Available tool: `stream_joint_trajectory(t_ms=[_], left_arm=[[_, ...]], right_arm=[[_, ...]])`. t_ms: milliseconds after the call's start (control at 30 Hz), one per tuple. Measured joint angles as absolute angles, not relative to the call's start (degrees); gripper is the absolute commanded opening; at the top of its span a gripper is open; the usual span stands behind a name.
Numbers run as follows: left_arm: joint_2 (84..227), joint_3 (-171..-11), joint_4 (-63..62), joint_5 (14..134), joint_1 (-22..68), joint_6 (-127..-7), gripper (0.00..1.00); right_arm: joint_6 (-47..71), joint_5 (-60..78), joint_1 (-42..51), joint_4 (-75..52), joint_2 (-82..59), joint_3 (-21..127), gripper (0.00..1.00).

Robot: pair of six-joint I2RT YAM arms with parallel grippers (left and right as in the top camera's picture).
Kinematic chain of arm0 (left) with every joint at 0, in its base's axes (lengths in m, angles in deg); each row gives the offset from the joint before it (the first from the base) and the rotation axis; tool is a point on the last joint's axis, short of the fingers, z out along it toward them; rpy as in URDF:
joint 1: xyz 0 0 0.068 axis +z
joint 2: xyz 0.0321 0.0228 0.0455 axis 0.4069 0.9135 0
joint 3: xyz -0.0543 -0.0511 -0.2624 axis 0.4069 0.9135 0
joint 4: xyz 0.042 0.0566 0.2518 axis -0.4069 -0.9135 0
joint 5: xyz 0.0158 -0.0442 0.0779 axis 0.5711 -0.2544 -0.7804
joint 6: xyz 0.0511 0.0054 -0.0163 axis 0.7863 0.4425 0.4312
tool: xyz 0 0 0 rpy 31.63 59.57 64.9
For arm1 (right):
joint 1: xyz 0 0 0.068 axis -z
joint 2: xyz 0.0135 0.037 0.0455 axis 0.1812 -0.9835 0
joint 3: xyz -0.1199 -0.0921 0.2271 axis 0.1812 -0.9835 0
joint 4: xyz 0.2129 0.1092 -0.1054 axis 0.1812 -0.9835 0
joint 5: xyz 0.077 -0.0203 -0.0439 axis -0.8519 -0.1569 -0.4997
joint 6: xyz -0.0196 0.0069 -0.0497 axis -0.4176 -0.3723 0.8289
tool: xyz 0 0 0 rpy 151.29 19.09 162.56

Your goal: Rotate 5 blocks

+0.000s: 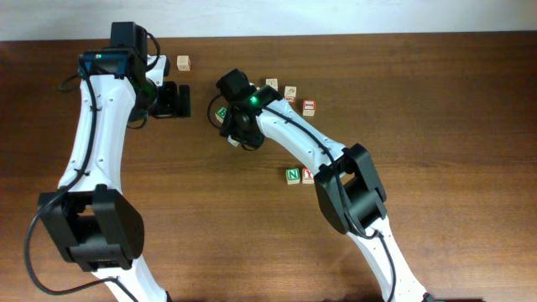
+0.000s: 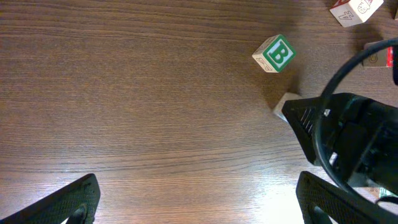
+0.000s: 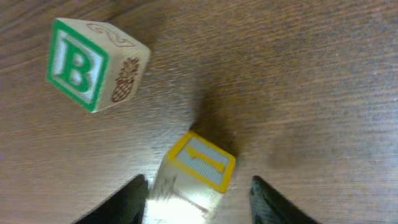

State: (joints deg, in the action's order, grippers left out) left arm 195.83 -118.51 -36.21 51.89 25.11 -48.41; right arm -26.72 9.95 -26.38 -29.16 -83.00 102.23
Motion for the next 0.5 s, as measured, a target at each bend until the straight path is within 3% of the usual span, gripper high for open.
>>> stream_joint_trajectory(t_ms=[267, 500], left_arm=[[195.81, -118.51, -36.21, 51.89, 25.11, -48.41, 0.99], [195.81, -118.51, -36.21, 51.89, 25.11, -48.41, 0.99]], right_arm=[[-21.56, 9.92, -26.40, -31.39, -83.11, 102.25, 0.35], [-9.32, 9.71, -25.11, -43.06, -83.02, 103.19, 0.35]])
